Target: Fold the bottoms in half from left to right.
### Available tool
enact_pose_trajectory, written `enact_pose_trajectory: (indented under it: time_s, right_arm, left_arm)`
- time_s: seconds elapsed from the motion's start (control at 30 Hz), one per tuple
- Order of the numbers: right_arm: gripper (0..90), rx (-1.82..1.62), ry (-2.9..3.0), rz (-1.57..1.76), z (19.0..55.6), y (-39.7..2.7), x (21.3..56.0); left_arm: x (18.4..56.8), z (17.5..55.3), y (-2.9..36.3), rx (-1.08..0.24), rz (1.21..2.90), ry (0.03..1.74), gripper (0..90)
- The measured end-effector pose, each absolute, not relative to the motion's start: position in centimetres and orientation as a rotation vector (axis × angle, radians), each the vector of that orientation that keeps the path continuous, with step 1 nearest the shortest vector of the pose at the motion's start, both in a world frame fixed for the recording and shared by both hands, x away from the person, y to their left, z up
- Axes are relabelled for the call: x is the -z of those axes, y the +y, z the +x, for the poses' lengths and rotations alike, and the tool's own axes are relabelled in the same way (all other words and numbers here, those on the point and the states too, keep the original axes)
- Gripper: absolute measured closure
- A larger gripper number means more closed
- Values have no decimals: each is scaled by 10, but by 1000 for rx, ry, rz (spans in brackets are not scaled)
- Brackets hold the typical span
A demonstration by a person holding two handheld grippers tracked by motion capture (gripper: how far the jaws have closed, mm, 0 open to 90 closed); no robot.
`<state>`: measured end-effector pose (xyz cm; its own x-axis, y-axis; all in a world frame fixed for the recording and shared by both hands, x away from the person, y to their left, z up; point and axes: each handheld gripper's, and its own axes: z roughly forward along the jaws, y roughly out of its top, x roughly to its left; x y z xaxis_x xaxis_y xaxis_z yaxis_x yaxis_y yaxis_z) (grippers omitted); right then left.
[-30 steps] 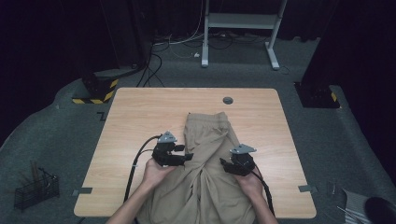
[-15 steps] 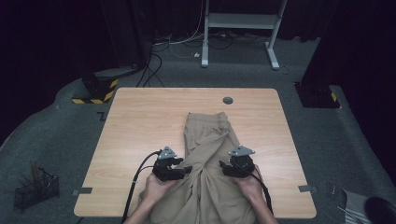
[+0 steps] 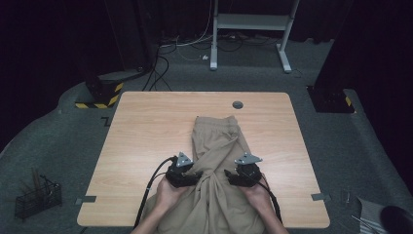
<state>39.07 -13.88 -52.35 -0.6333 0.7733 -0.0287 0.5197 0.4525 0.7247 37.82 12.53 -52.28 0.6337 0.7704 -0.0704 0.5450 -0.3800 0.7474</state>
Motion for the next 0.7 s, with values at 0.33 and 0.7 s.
enact_pose_trajectory:
  time_s: [0.33, 0.7]
  right_arm:
    - [325, -979, 2329, 1127, 418, -120, 524]
    - [329, -966, 2295, 1171, 460, -98, 524]
  left_arm:
    - [523, 408, 142, -437, 2072, 1086, 452]
    - [521, 459, 159, -472, 2055, 1182, 441]
